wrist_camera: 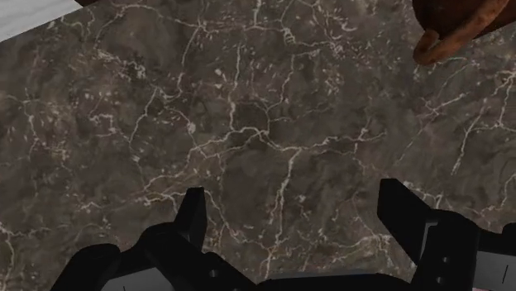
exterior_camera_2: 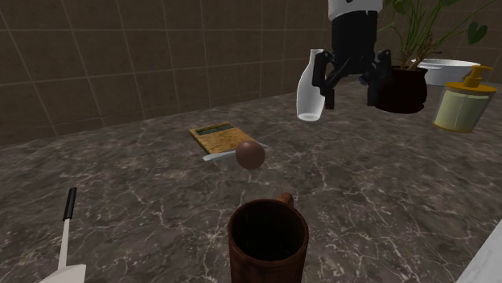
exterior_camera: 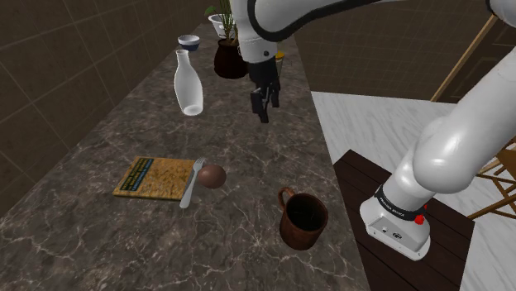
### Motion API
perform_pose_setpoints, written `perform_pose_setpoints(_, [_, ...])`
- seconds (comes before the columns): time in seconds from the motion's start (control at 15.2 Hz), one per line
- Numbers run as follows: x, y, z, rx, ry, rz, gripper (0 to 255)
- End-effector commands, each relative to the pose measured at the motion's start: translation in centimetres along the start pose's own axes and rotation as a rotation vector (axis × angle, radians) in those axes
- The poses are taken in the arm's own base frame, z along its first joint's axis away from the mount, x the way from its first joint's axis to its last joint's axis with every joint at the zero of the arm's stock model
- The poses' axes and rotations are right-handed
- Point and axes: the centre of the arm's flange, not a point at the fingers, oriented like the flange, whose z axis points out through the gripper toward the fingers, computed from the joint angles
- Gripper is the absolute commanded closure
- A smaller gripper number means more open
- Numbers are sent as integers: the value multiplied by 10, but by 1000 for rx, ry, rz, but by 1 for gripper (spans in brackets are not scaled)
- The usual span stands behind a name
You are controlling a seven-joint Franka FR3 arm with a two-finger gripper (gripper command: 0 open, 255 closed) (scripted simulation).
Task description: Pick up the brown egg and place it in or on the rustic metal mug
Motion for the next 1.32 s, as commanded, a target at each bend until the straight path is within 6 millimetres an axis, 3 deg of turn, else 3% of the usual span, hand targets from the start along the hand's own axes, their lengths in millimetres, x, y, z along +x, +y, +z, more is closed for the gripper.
perform_pose_setpoints(0.0, [22, -22, 3, -16, -13, -46, 0])
perform_pose_setpoints(0.73, [124, -143, 40, -105, -85, -292, 0])
perform_pose_setpoints(1.12, [164, -217, 68, -154, -124, -426, 0])
perform_pose_setpoints(1.25, [168, -226, 78, -161, -129, -443, 0])
